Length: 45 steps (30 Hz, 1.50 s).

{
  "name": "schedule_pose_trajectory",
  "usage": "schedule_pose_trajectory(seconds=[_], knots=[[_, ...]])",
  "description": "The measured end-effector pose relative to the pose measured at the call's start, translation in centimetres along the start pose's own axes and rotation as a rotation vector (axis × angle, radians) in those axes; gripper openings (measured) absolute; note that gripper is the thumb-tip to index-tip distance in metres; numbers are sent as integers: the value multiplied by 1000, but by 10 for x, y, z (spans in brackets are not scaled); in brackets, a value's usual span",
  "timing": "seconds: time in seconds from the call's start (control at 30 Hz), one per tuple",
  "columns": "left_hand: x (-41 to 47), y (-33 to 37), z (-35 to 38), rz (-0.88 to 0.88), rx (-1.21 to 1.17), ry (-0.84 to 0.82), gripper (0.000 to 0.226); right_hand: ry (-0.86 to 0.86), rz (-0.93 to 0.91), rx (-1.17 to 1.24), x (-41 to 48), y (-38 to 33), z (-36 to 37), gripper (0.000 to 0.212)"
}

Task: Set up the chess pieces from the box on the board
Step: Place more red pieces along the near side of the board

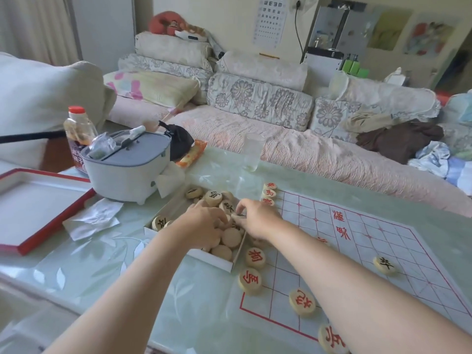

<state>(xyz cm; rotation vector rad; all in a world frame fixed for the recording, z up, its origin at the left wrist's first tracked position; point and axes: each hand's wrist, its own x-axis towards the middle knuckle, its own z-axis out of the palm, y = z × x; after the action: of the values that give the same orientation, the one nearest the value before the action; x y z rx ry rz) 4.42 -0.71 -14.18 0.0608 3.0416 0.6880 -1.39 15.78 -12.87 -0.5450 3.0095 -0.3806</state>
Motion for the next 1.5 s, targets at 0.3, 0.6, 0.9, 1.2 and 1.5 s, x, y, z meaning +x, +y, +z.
schedule_pose_trajectory(seconds=[0.3,0.6,0.9,1.2,1.5], knots=[[5,3,-5,-4,-211,211,36,112,-113,359,-9,1,-9,28],[3,10,-11,-113,-458,284,28,93,-171,453,-20,-5,-17,43],[0,5,-14,-82,-321,283,30,-202,-24,59,-12,-9,-7,49],[5,13,-12,-76,-126,273,38,-213,-1,62,-7,-15,-6,46],[-5,42,-14,-15,-178,361,33,-64,140,418,-27,0,-16,26]])
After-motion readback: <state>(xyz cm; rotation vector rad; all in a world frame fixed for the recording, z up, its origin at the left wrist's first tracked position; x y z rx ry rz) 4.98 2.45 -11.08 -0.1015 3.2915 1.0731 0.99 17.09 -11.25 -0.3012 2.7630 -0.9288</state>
